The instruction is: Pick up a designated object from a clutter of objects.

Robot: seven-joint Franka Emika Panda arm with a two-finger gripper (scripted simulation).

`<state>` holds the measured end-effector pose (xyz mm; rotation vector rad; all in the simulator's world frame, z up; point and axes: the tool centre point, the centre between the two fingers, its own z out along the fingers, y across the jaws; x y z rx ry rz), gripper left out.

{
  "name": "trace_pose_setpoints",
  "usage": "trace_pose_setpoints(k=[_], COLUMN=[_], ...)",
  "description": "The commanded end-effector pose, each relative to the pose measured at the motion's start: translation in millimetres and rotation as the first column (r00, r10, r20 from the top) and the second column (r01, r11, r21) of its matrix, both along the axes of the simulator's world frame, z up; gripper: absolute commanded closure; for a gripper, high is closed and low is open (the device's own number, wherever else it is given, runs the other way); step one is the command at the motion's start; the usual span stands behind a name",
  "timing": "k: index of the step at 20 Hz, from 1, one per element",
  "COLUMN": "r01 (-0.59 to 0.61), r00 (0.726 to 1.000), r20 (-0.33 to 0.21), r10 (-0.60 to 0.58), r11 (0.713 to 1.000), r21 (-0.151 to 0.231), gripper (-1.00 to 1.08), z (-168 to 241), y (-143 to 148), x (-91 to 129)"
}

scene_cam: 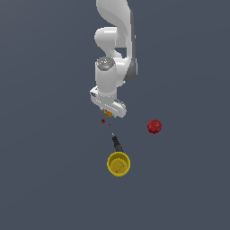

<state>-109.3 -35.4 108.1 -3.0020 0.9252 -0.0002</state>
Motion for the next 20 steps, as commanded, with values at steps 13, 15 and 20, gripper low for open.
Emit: trace_pose_setpoints(k=[13, 15, 20], r01=[0.0, 0.0, -0.002], r00=[1.0, 1.0, 1.0], r20=[0.001, 0.001, 0.0], r10=[0.0, 0.0, 0.002], r11=[1.0, 1.0, 1.0], r21=[-0.006, -0.006, -0.004], gripper=[1.08, 1.08, 1.08], z=[119.8, 137.1, 179.5], y=[104.3, 119.8, 157.9], x=[-6.3, -7.0, -8.2])
